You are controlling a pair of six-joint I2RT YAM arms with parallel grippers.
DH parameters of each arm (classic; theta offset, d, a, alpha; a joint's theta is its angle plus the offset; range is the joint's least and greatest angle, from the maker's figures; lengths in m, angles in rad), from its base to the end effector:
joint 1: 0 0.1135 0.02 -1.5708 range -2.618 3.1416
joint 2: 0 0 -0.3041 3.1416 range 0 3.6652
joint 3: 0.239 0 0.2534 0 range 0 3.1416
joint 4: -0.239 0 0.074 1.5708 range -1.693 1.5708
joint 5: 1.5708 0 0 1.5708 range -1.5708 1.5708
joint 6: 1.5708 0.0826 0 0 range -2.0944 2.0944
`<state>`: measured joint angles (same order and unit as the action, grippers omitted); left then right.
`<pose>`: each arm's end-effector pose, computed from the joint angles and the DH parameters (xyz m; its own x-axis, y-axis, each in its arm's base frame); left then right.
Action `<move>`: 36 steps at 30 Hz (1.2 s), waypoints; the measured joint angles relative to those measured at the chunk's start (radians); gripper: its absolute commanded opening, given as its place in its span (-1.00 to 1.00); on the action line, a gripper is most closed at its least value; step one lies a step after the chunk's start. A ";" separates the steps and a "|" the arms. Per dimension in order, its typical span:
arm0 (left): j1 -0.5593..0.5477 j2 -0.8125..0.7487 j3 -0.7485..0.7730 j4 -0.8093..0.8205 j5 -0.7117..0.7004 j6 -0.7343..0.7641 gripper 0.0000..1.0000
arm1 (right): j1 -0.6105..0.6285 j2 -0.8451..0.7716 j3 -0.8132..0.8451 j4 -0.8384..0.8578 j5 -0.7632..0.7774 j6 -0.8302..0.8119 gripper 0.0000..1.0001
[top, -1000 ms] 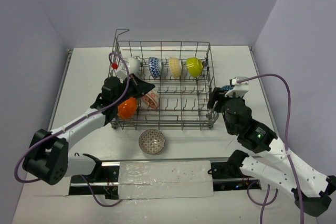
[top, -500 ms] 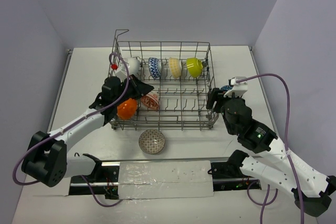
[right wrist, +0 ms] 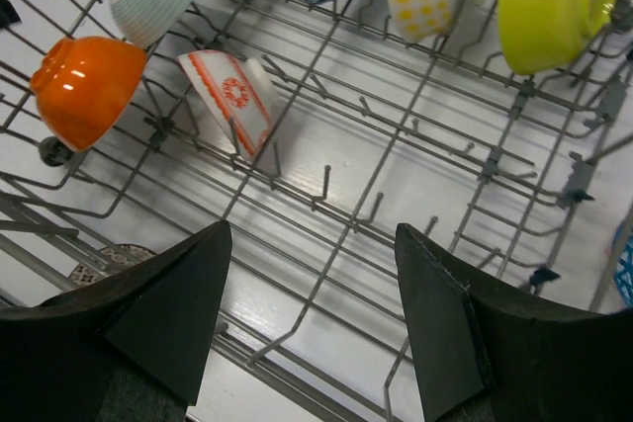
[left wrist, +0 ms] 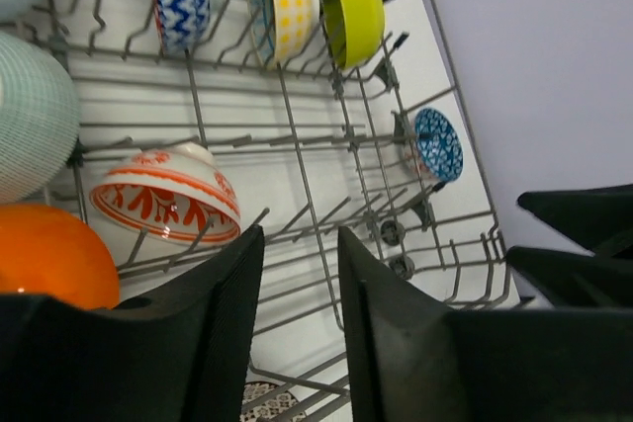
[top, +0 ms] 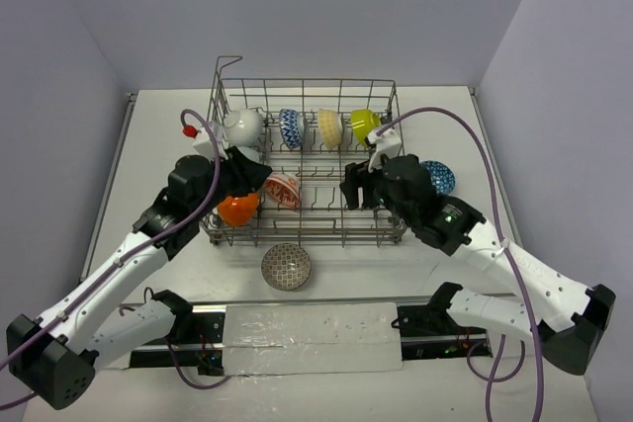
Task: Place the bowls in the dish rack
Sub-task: Insert the bowl into the dish rack.
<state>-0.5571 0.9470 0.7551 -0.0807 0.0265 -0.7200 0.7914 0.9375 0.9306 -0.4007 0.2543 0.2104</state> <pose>0.2079 -0.1321 0.3301 -0.5346 -0.4436 -0.7193 0.2630 0.7216 -0.6404 0.1750 0.1476 0.3559 -0.3824 -0.0994 -0.9187 -0.4563 0.8848 0.0942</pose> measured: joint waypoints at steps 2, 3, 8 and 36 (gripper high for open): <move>0.000 -0.010 0.047 -0.048 -0.033 0.011 -0.11 | 0.000 0.023 0.017 0.008 -0.029 -0.006 0.50; 0.000 -0.006 0.068 -0.067 -0.048 0.016 -0.10 | 0.000 0.026 0.021 0.011 -0.037 -0.009 0.51; 0.000 0.051 0.113 -0.136 -0.069 -0.005 -0.03 | 0.000 0.024 0.038 0.048 -0.046 -0.029 0.54; -0.063 0.417 0.265 -0.285 -0.122 -0.402 -0.07 | 0.000 -0.301 -0.056 0.128 0.013 -0.025 0.61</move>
<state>-0.6201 1.3636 1.0203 -0.3660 -0.0952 -1.1225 0.7914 0.6365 0.8745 -0.2726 0.2672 0.1856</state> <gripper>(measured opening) 0.468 0.801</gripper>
